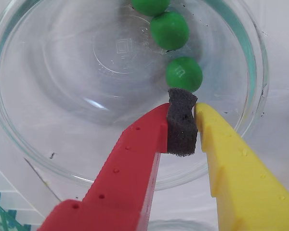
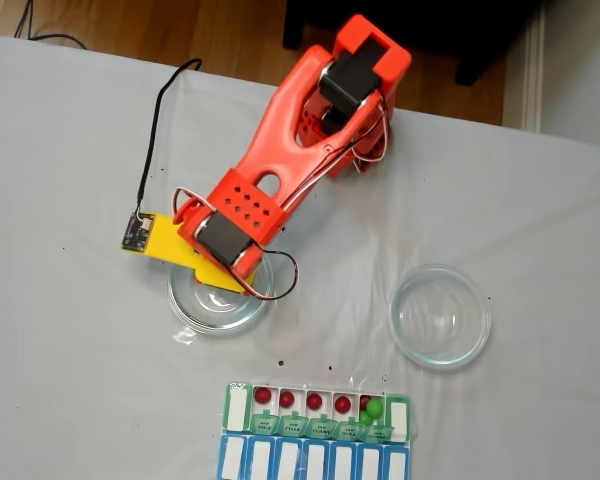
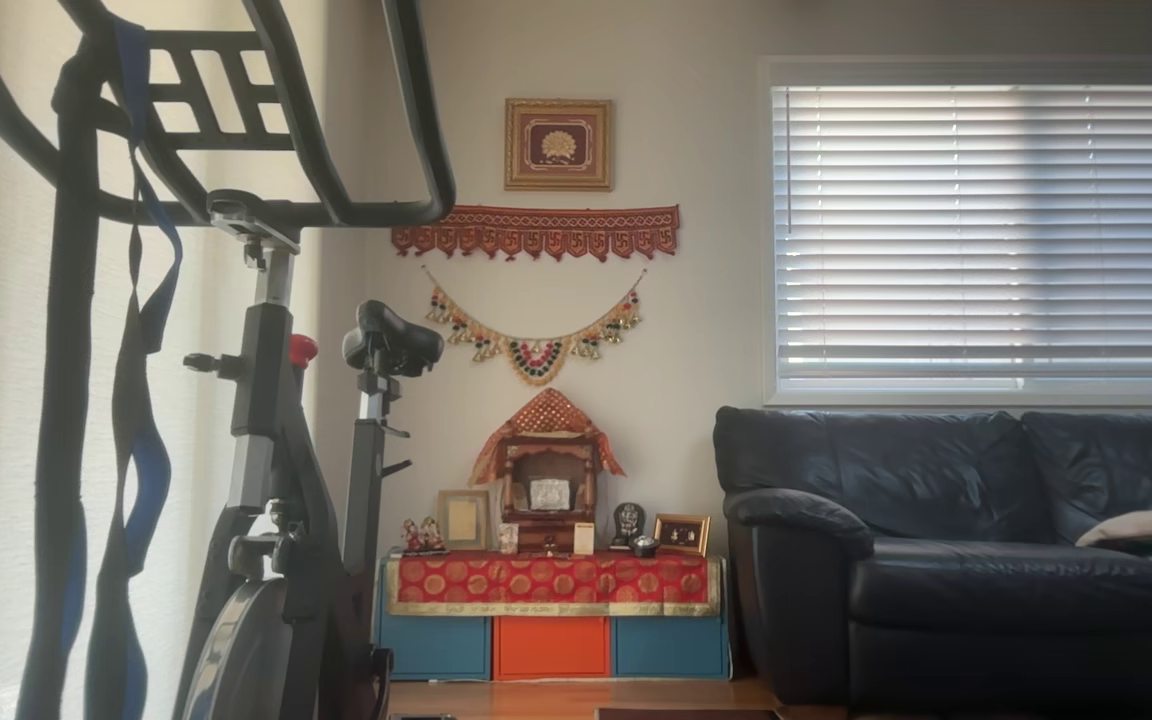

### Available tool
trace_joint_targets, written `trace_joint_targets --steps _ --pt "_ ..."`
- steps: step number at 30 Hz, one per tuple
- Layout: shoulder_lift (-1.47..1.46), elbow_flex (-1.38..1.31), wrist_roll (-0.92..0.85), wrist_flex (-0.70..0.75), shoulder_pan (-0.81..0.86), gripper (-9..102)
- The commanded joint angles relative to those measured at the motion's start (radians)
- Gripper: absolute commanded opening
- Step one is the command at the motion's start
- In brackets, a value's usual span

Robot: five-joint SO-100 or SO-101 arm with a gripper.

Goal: Sort medicines into box.

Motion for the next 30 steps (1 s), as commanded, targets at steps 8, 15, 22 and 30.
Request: trace_joint_targets --steps 8,15,22,30 --pt "0.006 -0.014 0.011 0.005 0.008 1" --pt "-0.017 -0.008 0.026 -0.02 0.005 1" --pt "-0.046 -0.018 0.032 -0.023 0.003 3" --pt "-0.074 -0.049 0.037 -0.014 0.006 14"
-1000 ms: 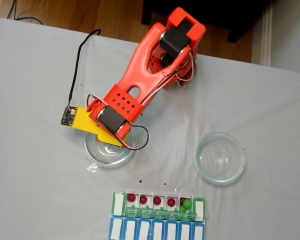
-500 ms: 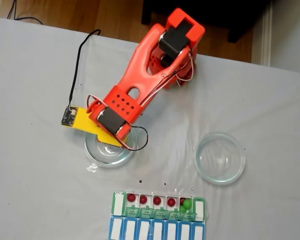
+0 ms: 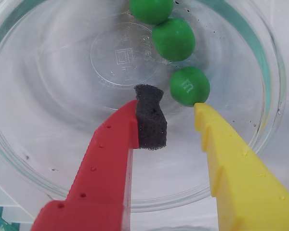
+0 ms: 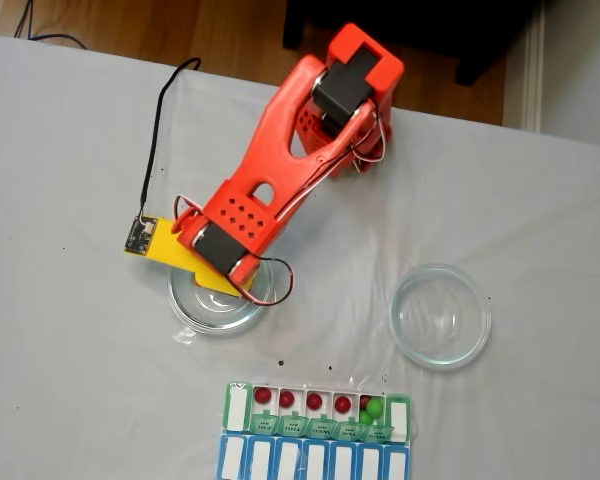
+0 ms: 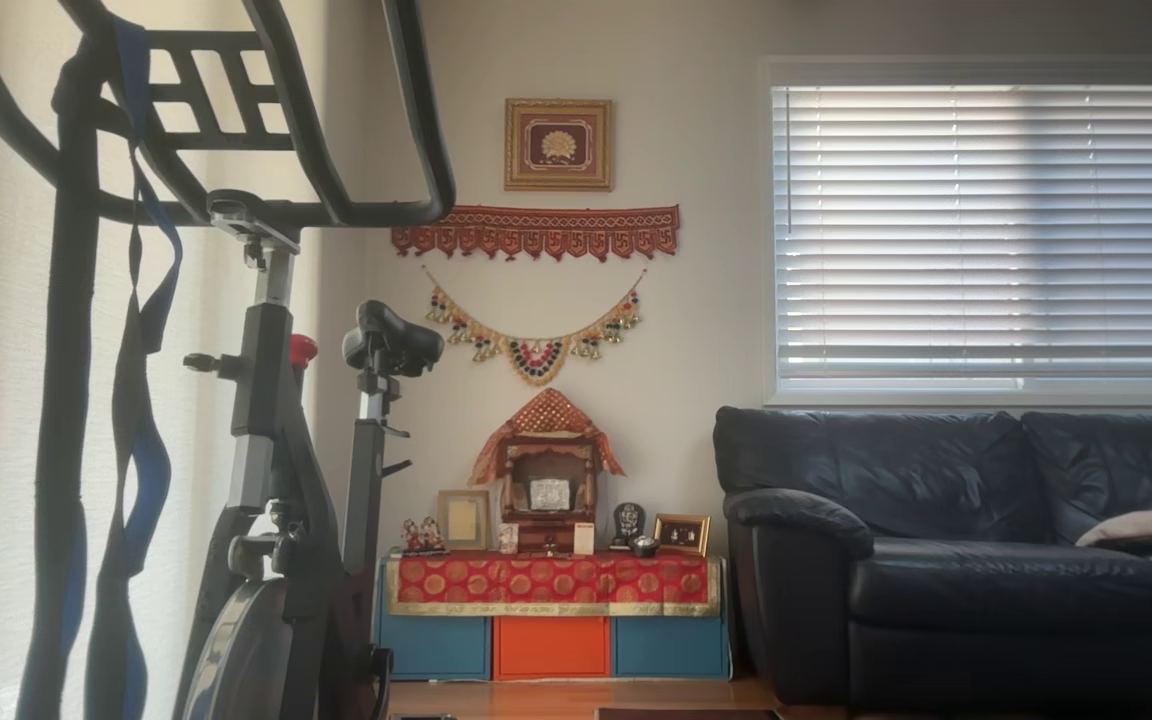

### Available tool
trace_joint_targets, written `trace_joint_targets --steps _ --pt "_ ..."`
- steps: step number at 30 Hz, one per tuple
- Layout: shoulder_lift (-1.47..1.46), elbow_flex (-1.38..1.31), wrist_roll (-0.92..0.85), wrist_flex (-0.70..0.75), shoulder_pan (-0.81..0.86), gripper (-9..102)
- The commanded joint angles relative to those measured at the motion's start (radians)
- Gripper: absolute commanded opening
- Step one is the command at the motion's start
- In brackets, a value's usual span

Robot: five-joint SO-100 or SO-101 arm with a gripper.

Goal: Sort medicines into box.

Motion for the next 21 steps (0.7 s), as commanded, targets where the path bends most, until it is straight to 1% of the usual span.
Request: trace_joint_targets --steps 1,9,14,21 --pt "0.006 -0.044 0.008 0.003 0.006 15" --pt "0.005 -0.041 0.002 0.018 0.011 15" --pt "-0.017 -0.11 -0.003 0.087 0.02 15" --pt "-0.083 -0.169 -0.023 0.124 0.028 15"
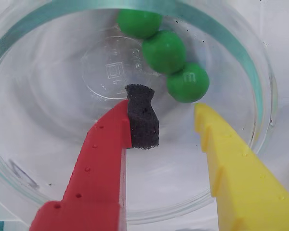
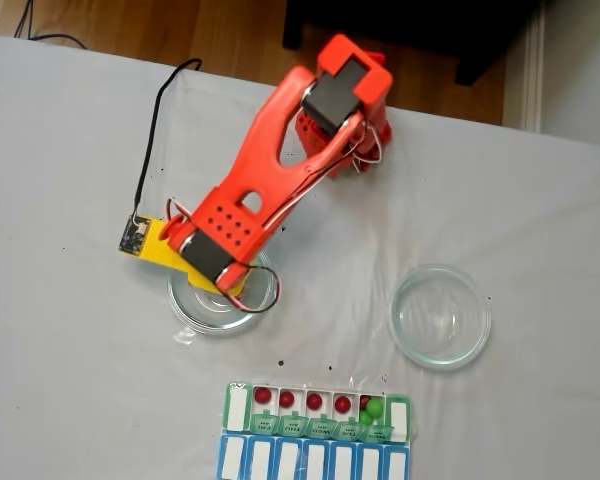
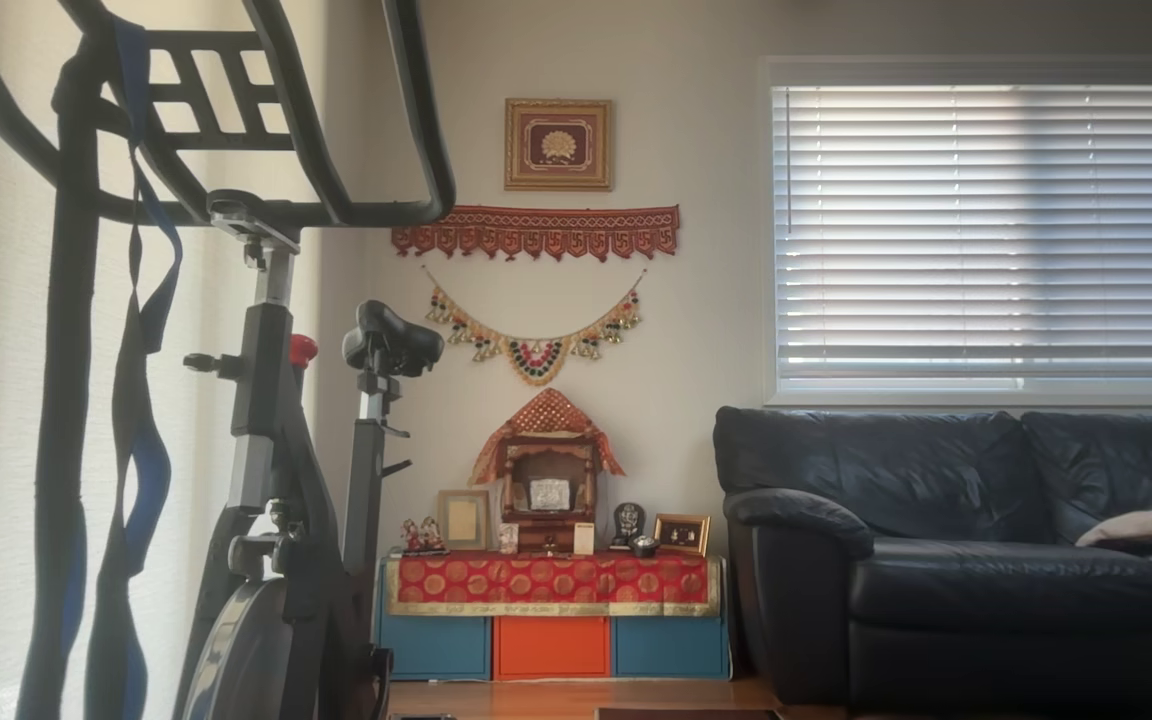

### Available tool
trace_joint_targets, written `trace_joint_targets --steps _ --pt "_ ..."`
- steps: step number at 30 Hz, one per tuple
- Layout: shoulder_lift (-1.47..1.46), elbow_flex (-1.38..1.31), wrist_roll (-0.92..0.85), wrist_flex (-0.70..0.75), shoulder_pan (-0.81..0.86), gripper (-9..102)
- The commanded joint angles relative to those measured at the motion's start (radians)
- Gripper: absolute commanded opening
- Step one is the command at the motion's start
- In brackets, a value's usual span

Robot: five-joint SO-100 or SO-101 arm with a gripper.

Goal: Sort medicines into box.

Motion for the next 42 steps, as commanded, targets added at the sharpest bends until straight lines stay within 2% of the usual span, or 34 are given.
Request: trace_joint_targets --steps 1,13,30,42 --pt "0.0 -0.074 -0.015 0.014 0.005 15" --pt "-0.044 -0.152 -0.078 0.071 0.023 18" --pt "0.133 -0.058 -0.244 0.044 -0.008 18" --pt "0.101 -0.061 -0.359 0.037 0.008 15"
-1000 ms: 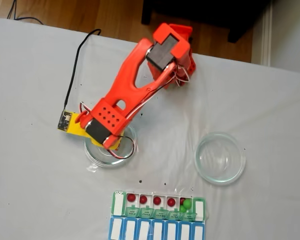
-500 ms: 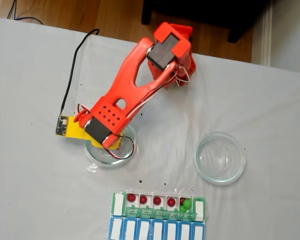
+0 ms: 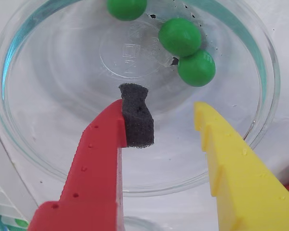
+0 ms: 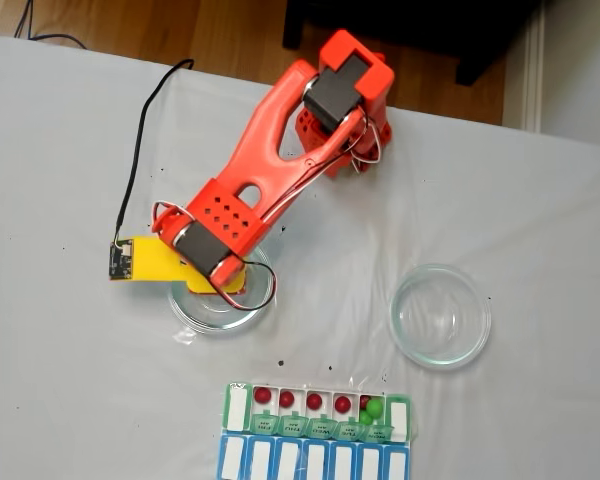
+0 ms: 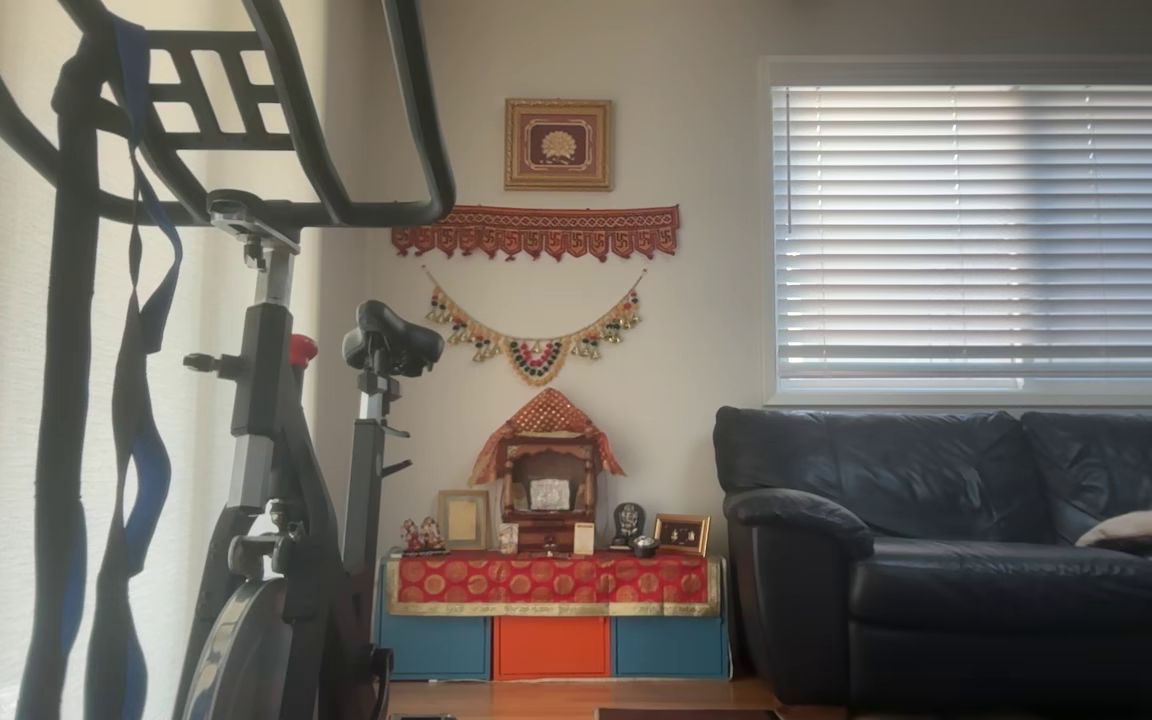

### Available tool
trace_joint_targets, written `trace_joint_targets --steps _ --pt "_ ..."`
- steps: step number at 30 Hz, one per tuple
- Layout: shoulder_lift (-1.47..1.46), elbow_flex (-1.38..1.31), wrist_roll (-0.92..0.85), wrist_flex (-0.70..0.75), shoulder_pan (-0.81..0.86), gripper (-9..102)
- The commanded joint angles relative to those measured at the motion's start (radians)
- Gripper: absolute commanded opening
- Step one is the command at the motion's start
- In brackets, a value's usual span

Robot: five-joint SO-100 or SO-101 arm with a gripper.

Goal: Sort medicines into box.

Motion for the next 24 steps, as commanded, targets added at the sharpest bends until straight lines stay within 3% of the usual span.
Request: trace_joint_targets --steps 1,13,24 --pt "0.037 -0.023 -0.035 -0.011 -0.003 16" --pt "0.02 -0.08 -0.147 0.057 0.014 21" --pt "0.049 -0.005 -0.236 -0.077 0.015 18"
